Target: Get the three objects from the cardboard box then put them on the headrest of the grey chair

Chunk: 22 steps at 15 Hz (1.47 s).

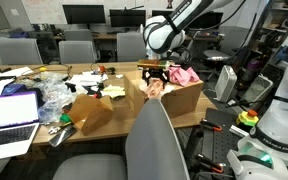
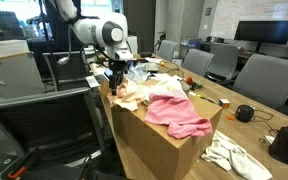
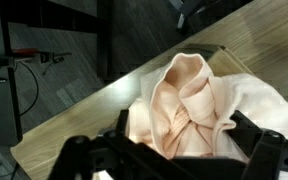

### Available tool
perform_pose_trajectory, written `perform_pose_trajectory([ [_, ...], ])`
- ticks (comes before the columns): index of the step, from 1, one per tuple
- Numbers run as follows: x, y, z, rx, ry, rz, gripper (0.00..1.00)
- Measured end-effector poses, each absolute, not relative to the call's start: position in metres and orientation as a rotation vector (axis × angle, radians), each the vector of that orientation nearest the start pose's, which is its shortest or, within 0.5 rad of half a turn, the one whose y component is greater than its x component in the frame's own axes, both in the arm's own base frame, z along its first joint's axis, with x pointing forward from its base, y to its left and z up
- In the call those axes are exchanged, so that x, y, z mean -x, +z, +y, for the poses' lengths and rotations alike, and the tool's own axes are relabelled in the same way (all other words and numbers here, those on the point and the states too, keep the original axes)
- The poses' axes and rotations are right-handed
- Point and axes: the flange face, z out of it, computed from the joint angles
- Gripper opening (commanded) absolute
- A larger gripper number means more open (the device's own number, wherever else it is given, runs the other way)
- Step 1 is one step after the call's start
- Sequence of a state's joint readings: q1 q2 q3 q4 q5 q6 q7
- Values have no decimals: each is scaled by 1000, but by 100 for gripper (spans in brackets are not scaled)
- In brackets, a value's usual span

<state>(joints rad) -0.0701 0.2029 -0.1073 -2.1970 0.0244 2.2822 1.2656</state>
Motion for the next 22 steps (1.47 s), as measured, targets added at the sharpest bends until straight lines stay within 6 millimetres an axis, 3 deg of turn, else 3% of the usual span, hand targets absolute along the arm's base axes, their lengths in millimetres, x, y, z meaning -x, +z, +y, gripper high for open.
perform_pose_trajectory([
  [7,-530,274,-104,2318,168,2230,100],
  [8,-530,274,-105,2311,167,2237,83],
  [9,-530,275,-105,2305,165,2243,74],
  [18,-531,276,-103,2301,156,2253,5],
  [22,-532,279,-101,2300,149,2251,1],
])
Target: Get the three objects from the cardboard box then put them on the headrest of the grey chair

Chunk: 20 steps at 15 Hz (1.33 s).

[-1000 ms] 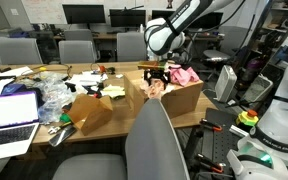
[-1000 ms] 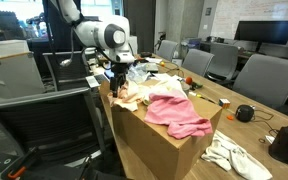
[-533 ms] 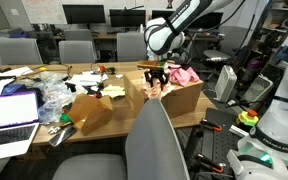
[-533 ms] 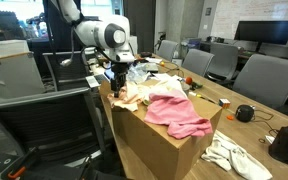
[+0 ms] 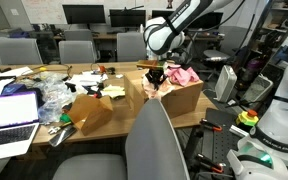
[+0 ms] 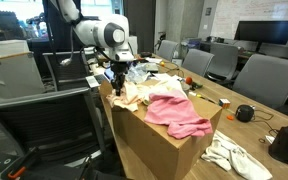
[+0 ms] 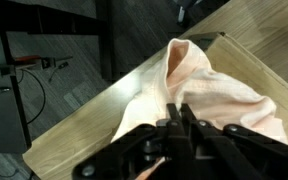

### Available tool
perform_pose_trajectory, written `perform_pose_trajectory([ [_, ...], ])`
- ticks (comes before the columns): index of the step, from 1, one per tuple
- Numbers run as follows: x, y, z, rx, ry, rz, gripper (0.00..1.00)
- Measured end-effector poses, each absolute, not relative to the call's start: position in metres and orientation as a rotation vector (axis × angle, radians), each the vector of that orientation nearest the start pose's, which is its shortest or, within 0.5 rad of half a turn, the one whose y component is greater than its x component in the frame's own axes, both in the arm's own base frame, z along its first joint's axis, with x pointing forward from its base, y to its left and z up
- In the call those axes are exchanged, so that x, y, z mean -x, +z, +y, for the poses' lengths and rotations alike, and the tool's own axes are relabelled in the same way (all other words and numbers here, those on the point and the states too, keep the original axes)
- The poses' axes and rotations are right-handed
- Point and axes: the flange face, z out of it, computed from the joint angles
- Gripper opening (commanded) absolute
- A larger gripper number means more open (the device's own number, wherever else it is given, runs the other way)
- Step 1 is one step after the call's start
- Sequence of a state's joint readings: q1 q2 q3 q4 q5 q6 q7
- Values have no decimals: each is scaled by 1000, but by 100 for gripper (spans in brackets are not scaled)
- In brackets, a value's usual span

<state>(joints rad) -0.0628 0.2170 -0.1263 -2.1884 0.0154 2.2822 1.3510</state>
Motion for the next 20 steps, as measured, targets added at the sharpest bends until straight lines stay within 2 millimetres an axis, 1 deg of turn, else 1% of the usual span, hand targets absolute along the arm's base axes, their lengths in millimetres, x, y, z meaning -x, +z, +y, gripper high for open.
perform_pose_trajectory([
  [1,-533,281,-101,2299,142,2247,2],
  [3,-534,292,-98,2296,117,2234,2],
  [5,-535,313,-95,2286,70,2210,2],
  [7,-535,346,-90,2270,-2,2172,2],
  [10,-526,410,-79,2265,-146,2090,2],
  [13,-508,478,-59,2276,-289,1990,2],
  [15,-493,515,-41,2291,-360,1925,2],
  [17,-479,541,-22,2312,-411,1862,2],
  [20,-461,566,3,2361,-466,1772,2],
])
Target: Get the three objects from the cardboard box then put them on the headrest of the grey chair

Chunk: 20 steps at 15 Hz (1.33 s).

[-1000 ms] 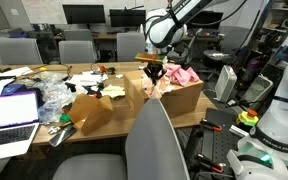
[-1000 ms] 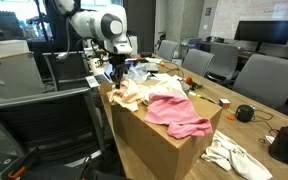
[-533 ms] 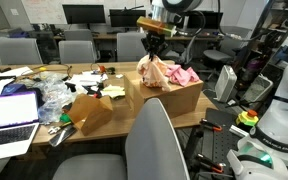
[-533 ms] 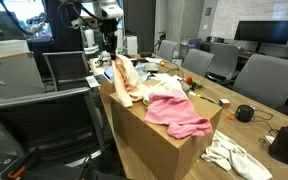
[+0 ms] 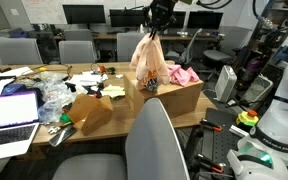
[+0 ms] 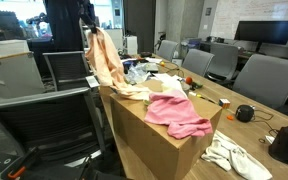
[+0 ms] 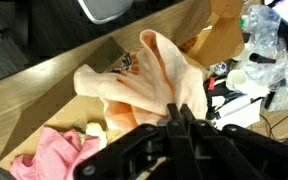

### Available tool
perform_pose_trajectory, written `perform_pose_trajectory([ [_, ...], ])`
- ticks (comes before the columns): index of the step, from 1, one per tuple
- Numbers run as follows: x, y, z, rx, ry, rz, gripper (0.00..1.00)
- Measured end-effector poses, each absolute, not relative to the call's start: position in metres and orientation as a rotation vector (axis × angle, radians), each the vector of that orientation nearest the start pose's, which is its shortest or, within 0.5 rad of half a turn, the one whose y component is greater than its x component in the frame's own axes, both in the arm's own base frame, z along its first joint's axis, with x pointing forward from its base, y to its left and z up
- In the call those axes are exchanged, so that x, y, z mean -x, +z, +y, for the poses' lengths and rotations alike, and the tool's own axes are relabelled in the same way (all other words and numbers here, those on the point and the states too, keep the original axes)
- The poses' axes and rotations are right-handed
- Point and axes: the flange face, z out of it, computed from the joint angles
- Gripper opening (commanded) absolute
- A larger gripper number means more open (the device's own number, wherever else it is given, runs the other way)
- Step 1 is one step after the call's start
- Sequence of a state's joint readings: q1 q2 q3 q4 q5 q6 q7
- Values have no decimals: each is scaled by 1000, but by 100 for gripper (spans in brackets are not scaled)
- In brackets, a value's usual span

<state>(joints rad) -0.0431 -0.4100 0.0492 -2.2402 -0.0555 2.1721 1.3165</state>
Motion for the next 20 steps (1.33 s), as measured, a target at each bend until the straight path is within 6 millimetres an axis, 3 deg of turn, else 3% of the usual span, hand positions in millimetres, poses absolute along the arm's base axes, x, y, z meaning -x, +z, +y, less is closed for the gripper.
perform_pose_trajectory([
  [12,-409,619,88,2642,-669,1254,2],
  [16,-386,646,103,2682,-773,1086,2],
  [20,-362,673,106,2677,-876,991,2],
])
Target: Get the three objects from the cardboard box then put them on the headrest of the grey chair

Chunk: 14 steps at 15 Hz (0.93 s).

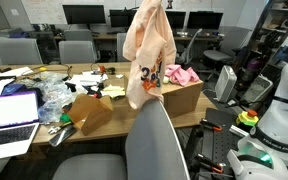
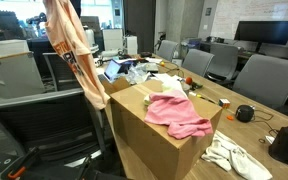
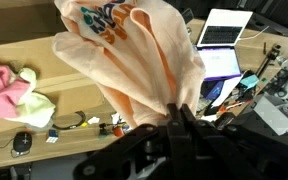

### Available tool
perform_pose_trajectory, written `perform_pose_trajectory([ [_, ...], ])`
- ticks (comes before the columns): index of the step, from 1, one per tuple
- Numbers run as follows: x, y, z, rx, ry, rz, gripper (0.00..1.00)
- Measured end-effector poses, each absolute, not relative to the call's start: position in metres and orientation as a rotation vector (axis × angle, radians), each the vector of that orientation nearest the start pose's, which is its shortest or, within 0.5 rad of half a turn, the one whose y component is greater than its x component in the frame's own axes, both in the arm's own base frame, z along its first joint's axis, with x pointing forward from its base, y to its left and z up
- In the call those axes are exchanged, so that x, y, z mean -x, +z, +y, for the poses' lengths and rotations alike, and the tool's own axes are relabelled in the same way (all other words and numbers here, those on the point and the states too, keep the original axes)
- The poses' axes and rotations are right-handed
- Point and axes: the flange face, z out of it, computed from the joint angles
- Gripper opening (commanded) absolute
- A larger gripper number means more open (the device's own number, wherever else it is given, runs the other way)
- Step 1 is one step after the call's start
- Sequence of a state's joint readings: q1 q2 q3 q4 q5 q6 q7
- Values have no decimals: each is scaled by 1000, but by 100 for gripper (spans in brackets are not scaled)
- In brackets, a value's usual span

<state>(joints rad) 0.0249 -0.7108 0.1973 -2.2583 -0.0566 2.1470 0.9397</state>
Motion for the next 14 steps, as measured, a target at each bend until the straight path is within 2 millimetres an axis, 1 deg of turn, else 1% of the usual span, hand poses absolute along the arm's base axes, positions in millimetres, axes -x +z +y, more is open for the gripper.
perform_pose_trajectory([
  [4,-342,694,108,2669,-957,917,2],
  [8,-329,715,117,2664,-1029,843,2],
  [12,-321,736,127,2653,-1092,789,2],
  [14,-322,744,127,2648,-1114,778,2],
])
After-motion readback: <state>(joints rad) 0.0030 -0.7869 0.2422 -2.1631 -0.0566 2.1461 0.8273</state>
